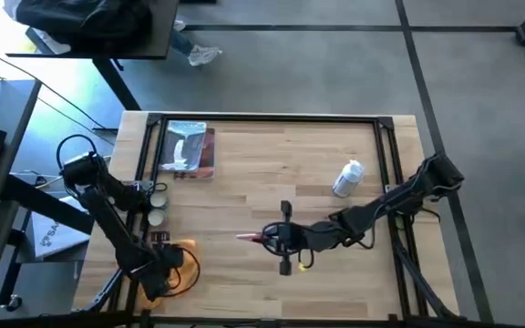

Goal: Apply microfiber cloth
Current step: Wipe the front and back of the cellphone with the yellow microfiber cloth

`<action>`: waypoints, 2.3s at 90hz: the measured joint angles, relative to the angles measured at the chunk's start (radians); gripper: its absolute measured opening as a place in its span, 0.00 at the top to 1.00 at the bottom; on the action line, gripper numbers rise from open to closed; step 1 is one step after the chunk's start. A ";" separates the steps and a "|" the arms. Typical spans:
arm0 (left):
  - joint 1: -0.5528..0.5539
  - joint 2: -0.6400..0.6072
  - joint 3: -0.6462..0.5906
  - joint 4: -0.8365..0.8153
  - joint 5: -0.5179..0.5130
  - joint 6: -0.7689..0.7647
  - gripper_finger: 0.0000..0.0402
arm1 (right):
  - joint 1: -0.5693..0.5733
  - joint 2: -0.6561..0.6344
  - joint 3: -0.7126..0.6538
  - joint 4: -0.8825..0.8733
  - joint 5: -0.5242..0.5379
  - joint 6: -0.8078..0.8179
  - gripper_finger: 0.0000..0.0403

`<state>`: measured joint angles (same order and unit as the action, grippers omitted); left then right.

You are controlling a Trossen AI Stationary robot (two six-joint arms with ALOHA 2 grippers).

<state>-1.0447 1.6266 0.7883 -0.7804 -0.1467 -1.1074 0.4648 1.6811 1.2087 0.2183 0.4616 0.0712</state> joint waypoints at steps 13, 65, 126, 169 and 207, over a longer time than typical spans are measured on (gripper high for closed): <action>0.004 -0.009 0.001 0.004 -0.143 -0.007 0.86 | 0.002 -0.026 0.000 -0.019 0.032 -0.025 1.00; 0.076 -0.348 0.024 0.267 -1.048 0.432 0.99 | -0.054 0.030 0.000 0.022 0.282 0.292 1.00; 0.423 -0.318 0.026 1.017 -0.955 1.198 0.99 | -0.136 0.108 -0.001 0.439 0.220 0.263 1.00; 0.449 -0.230 0.026 1.357 -0.972 1.586 0.99 | -0.155 0.107 0.001 0.431 0.179 0.295 1.00; 0.425 -0.285 0.026 1.387 -1.119 1.636 0.99 | -0.153 0.108 0.000 0.434 0.163 0.314 1.00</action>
<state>-0.6196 1.3416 0.8143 0.6066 -1.2655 0.5283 0.3119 1.7889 1.2083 0.6528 0.6245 0.3849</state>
